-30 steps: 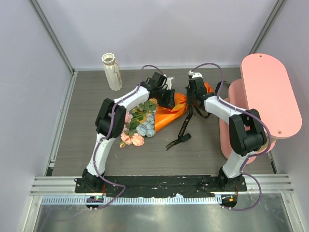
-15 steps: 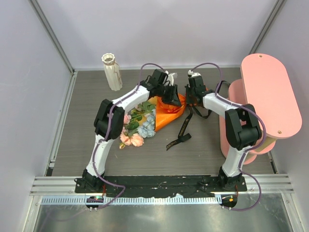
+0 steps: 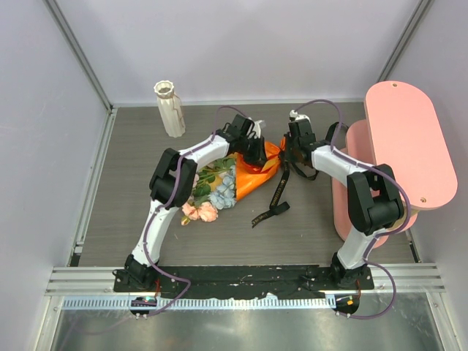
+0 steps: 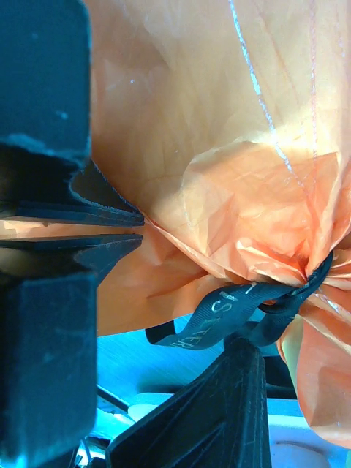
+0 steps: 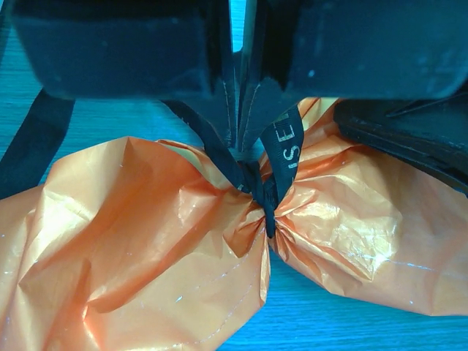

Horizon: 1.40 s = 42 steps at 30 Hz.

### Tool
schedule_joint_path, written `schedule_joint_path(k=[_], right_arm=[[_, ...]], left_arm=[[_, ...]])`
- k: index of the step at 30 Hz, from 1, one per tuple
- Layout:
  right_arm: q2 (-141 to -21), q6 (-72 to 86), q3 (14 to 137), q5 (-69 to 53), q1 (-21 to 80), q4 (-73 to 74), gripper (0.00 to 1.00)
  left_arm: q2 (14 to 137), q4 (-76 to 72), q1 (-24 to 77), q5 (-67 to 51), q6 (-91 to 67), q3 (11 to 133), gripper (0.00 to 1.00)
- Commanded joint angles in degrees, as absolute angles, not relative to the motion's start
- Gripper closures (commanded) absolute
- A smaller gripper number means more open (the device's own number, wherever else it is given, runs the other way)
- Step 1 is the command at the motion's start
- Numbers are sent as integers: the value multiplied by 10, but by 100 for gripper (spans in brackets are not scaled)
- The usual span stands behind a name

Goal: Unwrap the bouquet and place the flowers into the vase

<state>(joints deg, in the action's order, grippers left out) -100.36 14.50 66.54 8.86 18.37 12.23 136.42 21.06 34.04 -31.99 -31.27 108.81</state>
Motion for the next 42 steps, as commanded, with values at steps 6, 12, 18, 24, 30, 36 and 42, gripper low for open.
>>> schedule_joint_path(k=[6, 12, 18, 24, 30, 36, 42], right_arm=[[-1027, 127, 675, 58, 199, 76, 93], [-995, 170, 654, 8, 204, 20, 88], [-1020, 148, 678, 114, 200, 57, 88], [-1017, 136, 662, 141, 200, 41, 88], [-1030, 121, 666, 113, 200, 28, 80], [-1039, 123, 664, 95, 200, 5, 75], [-1059, 121, 677, 91, 199, -14, 75]], left_arm=[[1346, 195, 337, -313, -311, 1080, 87], [1346, 197, 337, -313, -310, 1081, 87], [1345, 200, 337, -316, -307, 1076, 87], [1346, 207, 337, -314, -303, 1083, 87], [1351, 210, 337, -315, -304, 1086, 87], [1353, 211, 337, -315, -303, 1089, 87], [1353, 216, 337, -312, -301, 1090, 87]])
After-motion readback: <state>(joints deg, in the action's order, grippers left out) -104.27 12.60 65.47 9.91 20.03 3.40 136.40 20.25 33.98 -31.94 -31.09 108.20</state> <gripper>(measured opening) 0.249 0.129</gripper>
